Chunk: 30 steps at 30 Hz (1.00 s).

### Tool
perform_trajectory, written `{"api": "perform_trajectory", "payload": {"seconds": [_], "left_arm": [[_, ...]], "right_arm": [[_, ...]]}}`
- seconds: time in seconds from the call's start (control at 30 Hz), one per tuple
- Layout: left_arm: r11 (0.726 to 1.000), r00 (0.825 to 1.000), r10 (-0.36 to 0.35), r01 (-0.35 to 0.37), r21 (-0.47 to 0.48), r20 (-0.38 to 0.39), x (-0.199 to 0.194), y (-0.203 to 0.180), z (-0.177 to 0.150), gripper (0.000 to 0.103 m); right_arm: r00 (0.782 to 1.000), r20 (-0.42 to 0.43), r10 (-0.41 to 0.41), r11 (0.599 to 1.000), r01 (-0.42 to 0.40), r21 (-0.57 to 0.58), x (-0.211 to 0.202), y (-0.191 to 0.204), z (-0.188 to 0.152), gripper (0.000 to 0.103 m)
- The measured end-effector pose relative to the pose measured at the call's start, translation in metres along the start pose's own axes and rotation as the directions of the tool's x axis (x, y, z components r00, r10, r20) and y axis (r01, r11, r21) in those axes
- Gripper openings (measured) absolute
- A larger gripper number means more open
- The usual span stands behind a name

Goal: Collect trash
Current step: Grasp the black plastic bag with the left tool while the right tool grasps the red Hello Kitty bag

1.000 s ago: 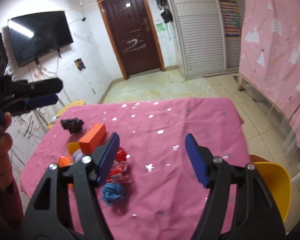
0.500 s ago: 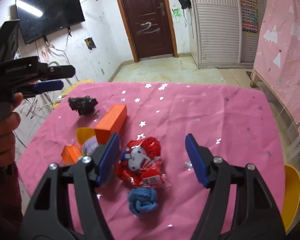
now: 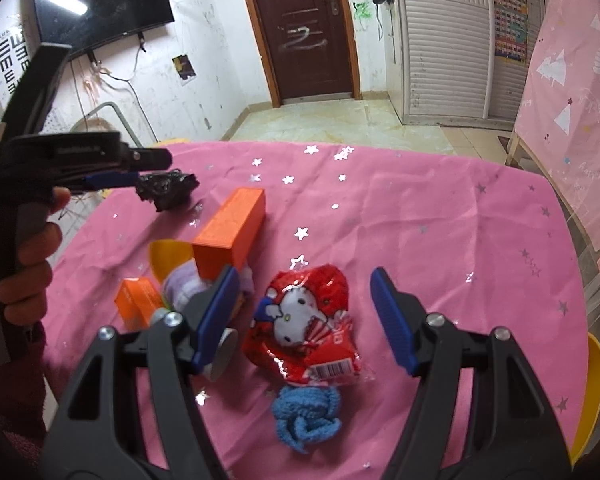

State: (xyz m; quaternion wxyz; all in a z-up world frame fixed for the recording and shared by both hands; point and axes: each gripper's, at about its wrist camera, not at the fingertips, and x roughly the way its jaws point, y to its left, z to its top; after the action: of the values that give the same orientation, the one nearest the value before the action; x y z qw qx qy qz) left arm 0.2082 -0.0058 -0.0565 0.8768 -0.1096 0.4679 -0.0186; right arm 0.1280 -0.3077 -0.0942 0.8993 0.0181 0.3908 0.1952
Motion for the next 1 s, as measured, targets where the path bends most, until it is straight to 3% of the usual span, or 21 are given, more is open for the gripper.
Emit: {"api": "perform_trajectory", "payload": {"seconds": [0.23, 0.37, 0.57, 0.87, 1.0], "left_arm": [[1.000, 0.997, 0.008, -0.007, 0.016, -0.072, 0.026, 0.002, -0.007, 0.055], [1.000, 0.996, -0.003, 0.005, 0.014, -0.093, 0.032, 0.004, -0.010, 0.032], [1.000, 0.995, -0.009, 0.010, 0.015, -0.099, 0.035, 0.005, -0.015, 0.010], [1.000, 0.999, -0.013, 0.013, 0.010, -0.034, 0.014, 0.003, -0.014, 0.008], [1.000, 1.000, -0.013, 0.013, 0.025, 0.001, 0.001, -0.004, -0.013, 0.008]], "right_arm": [[1.000, -0.010, -0.005, 1.000, 0.005, 0.003, 0.003, 0.000, -0.002, 0.066], [1.000, -0.014, -0.005, 1.000, 0.006, 0.003, 0.005, 0.002, -0.002, 0.066], [1.000, -0.016, -0.003, 1.000, 0.003, 0.005, 0.005, 0.000, -0.002, 0.066], [0.999, -0.033, -0.024, 1.000, 0.024, -0.004, 0.008, 0.002, -0.004, 0.066], [0.999, -0.049, -0.022, 1.000, 0.023, 0.004, 0.011, 0.001, -0.005, 0.054]]}}
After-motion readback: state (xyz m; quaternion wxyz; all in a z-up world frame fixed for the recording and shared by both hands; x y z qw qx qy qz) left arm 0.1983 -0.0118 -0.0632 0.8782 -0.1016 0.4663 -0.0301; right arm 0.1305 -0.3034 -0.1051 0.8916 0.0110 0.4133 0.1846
